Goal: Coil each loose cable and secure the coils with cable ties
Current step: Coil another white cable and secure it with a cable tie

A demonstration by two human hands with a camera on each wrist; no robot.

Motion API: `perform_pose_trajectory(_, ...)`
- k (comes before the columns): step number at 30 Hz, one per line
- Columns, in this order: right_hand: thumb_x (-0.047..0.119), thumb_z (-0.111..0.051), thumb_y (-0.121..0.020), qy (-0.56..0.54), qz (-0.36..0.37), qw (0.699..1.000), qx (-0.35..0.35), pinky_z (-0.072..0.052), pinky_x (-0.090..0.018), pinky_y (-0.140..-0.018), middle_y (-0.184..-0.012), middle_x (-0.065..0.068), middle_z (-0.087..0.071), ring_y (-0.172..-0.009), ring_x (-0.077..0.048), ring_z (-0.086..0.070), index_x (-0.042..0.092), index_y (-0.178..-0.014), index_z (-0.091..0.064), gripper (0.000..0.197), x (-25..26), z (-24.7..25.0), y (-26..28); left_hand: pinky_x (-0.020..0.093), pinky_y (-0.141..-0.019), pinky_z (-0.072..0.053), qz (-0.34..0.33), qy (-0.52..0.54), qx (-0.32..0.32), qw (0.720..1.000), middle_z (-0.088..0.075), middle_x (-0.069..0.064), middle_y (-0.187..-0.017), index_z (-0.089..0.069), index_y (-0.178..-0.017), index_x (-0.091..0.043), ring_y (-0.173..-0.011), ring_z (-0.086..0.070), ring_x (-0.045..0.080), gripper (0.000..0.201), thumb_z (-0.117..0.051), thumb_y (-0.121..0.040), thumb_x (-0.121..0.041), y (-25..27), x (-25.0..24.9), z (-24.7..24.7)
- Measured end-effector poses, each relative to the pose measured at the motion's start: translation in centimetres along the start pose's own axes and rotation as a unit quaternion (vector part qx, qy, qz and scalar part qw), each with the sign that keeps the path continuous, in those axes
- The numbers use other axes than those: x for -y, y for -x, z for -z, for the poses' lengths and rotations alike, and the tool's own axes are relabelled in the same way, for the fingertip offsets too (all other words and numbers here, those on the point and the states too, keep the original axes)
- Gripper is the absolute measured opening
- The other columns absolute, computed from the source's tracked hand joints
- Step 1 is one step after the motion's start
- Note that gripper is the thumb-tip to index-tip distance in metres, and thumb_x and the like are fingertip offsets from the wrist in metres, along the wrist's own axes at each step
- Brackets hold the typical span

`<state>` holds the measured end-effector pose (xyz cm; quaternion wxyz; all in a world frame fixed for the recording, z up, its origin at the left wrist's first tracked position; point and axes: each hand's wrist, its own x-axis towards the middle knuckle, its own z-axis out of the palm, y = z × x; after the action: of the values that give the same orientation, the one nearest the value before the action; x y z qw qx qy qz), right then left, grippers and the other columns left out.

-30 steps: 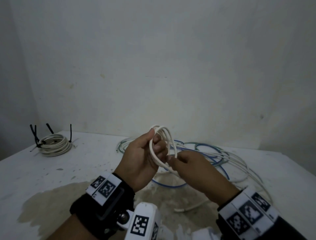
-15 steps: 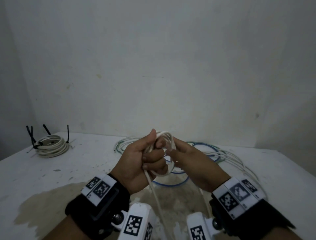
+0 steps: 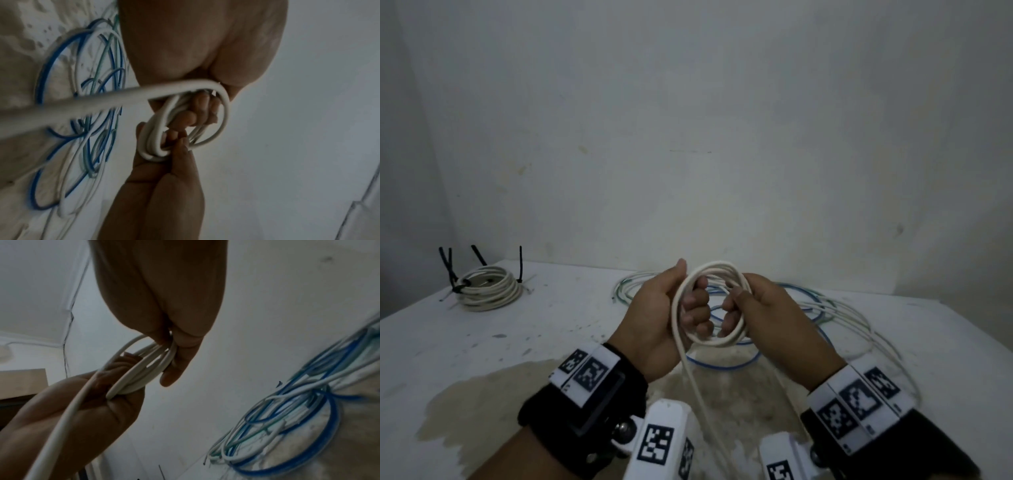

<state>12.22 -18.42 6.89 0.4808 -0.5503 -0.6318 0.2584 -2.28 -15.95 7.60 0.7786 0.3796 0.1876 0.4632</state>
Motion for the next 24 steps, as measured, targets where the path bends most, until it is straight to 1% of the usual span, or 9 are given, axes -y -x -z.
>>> perform_pose_trajectory(4, 0.018, -0.038, -0.101, -0.053, -0.023, 0.998, -0.038, -0.051, -0.039, -0.064, -0.057, -0.003, -0.060, -0.049, -0.011, -0.059, 0.009, -0.080, -0.055, 0.029, 0.2, -0.5, 0.0, 0.020, -0.039, -0.028, -0.040, -0.031, -0.003, 0.999, -0.029, -0.003, -0.052, -0.052, -0.082, -0.006, -0.038, -0.028, 0.008, 0.038, -0.041, -0.095, -0.041, -0.1, 0.6, -0.6)
perform_pose_trajectory(7, 0.018, -0.036, -0.101, 0.006, -0.012, 0.999, -0.043, -0.048, -0.031, -0.057, -0.060, -0.001, -0.060, -0.046, -0.006, -0.057, 0.006, -0.087, -0.056, 0.027, 0.4, -0.1, -0.2, 0.022, -0.044, -0.035, -0.034, -0.047, 0.017, 0.998, -0.032, 0.000, -0.052, -0.055, -0.080, -0.005, -0.041, -0.033, 0.010, 0.048, -0.048, -0.083, -0.053, -0.1, 0.3, -0.6)
perform_pose_trajectory(9, 0.020, -0.036, -0.102, 0.012, -0.016, 0.999, -0.042, -0.046, -0.027, -0.053, -0.060, 0.000, -0.061, -0.044, -0.003, -0.055, 0.005, -0.089, -0.057, 0.028, 0.4, 0.1, -0.3, 0.023, -0.046, -0.041, -0.044, -0.079, 0.017, 0.996, -0.035, 0.001, -0.055, -0.052, -0.083, -0.005, -0.044, -0.037, 0.011, 0.040, -0.048, -0.088, -0.045, -0.1, 0.2, -0.6)
perform_pose_trajectory(13, 0.021, -0.039, -0.101, -0.043, -0.021, 0.998, -0.037, -0.050, -0.036, -0.062, -0.051, 0.000, -0.061, -0.047, -0.009, -0.058, 0.007, -0.087, -0.059, 0.029, 0.1, 0.4, -0.4, 0.025, -0.049, -0.045, -0.018, -0.049, 0.031, 0.998, -0.036, -0.001, -0.051, -0.050, -0.081, -0.008, -0.041, -0.039, 0.011, 0.035, -0.041, -0.097, -0.038, 0.0, 0.0, -0.5)
perform_pose_trajectory(15, 0.023, -0.041, -0.101, -0.072, -0.026, 0.997, -0.026, -0.053, -0.041, -0.068, -0.059, -0.001, -0.065, -0.053, -0.012, -0.061, 0.008, -0.091, -0.061, 0.027, 0.1, 0.2, -0.2, 0.021, -0.042, -0.039, -0.020, -0.037, 0.017, 0.999, -0.029, -0.005, -0.046, -0.049, -0.078, -0.009, -0.035, -0.030, 0.008, 0.036, -0.041, -0.097, -0.039, -0.1, -0.1, -0.5)
perform_pose_trajectory(17, 0.032, -0.046, -0.098, -0.129, -0.075, 0.989, 0.013, -0.055, -0.040, -0.071, -0.081, -0.008, -0.070, -0.067, -0.016, -0.066, 0.014, -0.106, -0.059, 0.024, 0.3, -0.3, 0.2, 0.019, -0.037, -0.030, -0.041, -0.030, -0.009, 0.999, -0.024, -0.007, -0.044, -0.048, -0.076, -0.010, -0.032, -0.023, 0.006, 0.038, -0.040, -0.098, -0.040, -0.4, -0.1, -0.6)
perform_pose_trajectory(19, 0.046, -0.048, -0.093, -0.170, -0.147, 0.970, 0.095, -0.052, -0.036, -0.072, -0.097, -0.011, -0.069, -0.081, -0.021, -0.068, 0.022, -0.116, -0.054, 0.034, 0.5, -1.1, 1.0, 0.017, -0.034, -0.025, -0.066, -0.033, -0.032, 0.997, -0.024, -0.008, -0.043, -0.047, -0.074, -0.012, -0.032, -0.021, 0.005, 0.039, -0.039, -0.099, -0.041, -0.7, -0.4, -0.5)
perform_pose_trajectory(22, 0.047, -0.048, -0.093, -0.198, -0.179, 0.931, 0.250, -0.046, -0.037, -0.082, -0.089, -0.011, -0.070, -0.080, -0.025, -0.065, 0.016, -0.115, -0.057, 0.039, 0.5, -1.4, 3.1, 0.015, -0.033, -0.026, -0.081, -0.021, -0.046, 0.995, -0.028, -0.008, -0.044, -0.044, -0.072, -0.014, -0.031, -0.023, 0.004, 0.038, -0.037, -0.100, -0.040, -1.1, -1.7, 0.2)
perform_pose_trajectory(24, 0.038, -0.051, -0.095, -0.172, -0.164, 0.917, 0.320, -0.052, -0.031, -0.073, -0.078, -0.010, -0.067, -0.068, -0.024, -0.062, 0.010, -0.110, -0.061, 0.033, 0.4, -0.8, 4.3, 0.015, -0.034, -0.026, -0.081, -0.018, -0.043, 0.996, -0.027, -0.008, -0.045, -0.044, -0.072, -0.014, -0.031, -0.024, 0.004, 0.037, -0.038, -0.100, -0.038, -1.1, -2.9, 0.8)
